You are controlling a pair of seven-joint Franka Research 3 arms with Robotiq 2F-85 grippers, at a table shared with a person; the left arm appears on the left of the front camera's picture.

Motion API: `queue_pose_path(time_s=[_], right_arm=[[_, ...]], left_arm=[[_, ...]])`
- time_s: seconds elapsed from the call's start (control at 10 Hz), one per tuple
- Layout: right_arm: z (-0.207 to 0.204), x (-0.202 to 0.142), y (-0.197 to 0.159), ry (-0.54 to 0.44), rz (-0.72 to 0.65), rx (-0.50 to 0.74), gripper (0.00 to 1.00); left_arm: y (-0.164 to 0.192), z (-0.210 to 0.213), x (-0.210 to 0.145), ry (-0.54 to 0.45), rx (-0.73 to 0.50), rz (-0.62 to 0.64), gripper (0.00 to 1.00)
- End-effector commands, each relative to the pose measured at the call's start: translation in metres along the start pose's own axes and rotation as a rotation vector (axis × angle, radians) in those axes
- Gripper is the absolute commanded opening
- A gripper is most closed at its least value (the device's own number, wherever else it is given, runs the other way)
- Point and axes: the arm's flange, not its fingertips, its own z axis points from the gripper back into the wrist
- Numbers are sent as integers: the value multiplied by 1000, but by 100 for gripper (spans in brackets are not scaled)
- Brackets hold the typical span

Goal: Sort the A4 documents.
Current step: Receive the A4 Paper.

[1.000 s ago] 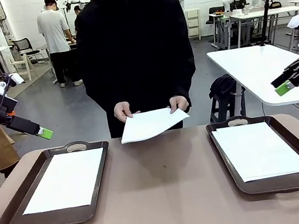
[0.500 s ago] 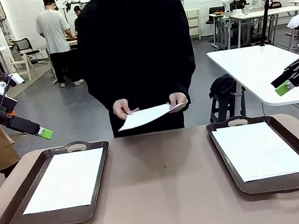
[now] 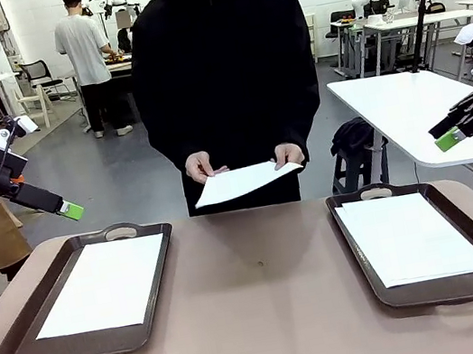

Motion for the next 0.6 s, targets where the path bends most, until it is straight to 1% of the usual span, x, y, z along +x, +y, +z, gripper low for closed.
queue_pose_path(time_s=[0.0, 0.5], right_arm=[[-1, 1, 0, -8, -1, 5, 100], [-1, 1, 0, -8, -1, 5, 100]], left_arm=[[0, 0, 0, -4, -2, 0, 100], [0, 0, 0, -4, -2, 0, 100]])
